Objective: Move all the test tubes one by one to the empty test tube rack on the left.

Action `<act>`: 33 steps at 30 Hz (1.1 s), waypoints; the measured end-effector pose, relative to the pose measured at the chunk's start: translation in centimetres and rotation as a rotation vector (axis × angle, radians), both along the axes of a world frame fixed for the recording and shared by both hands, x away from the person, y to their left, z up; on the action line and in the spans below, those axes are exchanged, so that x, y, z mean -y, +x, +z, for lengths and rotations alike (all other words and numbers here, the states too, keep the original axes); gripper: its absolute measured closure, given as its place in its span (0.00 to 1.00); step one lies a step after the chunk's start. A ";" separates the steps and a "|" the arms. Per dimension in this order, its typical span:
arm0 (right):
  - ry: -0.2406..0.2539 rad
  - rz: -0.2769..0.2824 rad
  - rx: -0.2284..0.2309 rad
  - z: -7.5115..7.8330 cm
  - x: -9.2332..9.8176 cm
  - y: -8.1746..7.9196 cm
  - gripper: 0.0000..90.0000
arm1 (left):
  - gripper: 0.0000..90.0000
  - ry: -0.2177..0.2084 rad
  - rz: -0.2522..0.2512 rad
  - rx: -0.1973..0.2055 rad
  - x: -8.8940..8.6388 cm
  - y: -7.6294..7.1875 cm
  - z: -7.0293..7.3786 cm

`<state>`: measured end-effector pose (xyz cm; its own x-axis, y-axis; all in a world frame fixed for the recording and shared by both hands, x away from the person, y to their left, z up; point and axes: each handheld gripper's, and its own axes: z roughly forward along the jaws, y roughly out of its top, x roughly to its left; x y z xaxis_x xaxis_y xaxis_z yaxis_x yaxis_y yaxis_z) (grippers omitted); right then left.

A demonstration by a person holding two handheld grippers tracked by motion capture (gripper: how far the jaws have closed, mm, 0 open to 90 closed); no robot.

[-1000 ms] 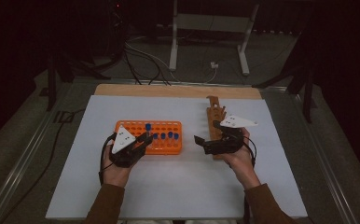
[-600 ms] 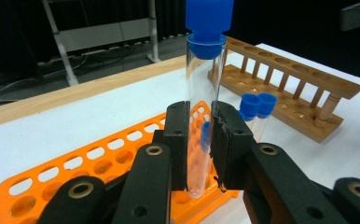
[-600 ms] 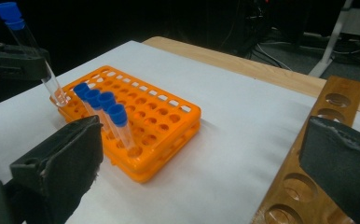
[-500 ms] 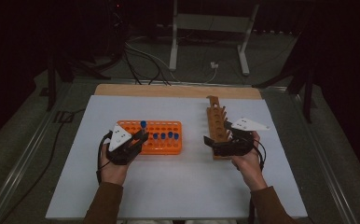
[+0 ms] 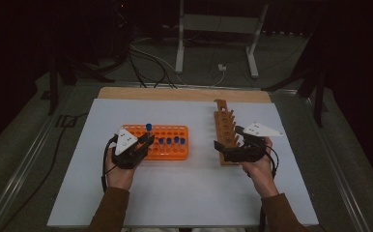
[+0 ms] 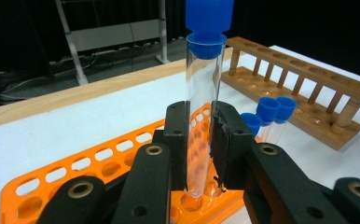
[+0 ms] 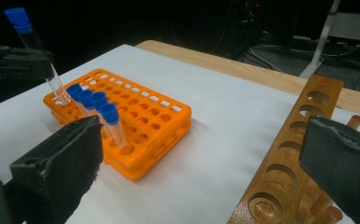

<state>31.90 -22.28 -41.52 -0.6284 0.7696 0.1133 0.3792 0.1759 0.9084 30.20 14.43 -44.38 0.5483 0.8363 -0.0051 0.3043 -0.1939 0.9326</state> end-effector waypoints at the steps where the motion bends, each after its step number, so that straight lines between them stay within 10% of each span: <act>1: -0.001 -0.001 0.000 0.0 0.0 0.0 0.00 | 0.87 0.004 0.001 -0.001 0.1 0.1 -0.1; 33: -0.001 0.014 -0.003 -0.2 -0.2 -0.1 0.00 | 0.87 0.027 0.011 -0.044 1.0 1.0 -2.5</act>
<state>31.82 -22.12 -41.70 -0.6391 0.7606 0.1145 0.3790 0.1819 0.9073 31.19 13.39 -46.86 0.5386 0.8425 -0.0062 0.3472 -0.2152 0.9128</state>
